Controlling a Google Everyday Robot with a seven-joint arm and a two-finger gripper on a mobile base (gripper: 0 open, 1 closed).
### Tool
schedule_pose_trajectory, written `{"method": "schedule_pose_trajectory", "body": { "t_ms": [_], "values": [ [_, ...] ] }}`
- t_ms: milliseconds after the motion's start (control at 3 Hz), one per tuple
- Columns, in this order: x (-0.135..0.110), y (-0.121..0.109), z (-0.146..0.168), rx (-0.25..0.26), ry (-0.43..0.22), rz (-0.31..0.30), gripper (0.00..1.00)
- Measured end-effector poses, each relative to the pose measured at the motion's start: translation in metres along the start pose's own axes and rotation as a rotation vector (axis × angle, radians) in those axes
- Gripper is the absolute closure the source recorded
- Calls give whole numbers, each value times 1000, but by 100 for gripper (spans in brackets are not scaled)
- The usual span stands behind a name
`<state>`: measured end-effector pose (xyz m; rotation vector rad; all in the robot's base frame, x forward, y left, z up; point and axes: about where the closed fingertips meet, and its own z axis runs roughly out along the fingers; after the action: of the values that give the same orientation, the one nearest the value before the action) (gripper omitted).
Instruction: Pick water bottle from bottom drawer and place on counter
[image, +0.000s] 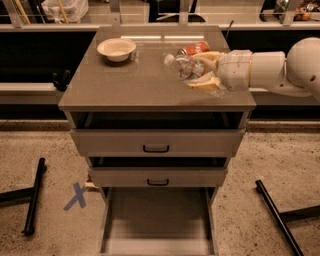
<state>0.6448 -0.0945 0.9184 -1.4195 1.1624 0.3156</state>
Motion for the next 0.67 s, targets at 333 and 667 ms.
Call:
{"method": "schedule_pose_trajectory", "body": {
  "t_ms": [333,667],
  "values": [
    [5,-6,6,-58,36,51,100],
    [13,-11,13,-136,118,85,100]
  ]
}}
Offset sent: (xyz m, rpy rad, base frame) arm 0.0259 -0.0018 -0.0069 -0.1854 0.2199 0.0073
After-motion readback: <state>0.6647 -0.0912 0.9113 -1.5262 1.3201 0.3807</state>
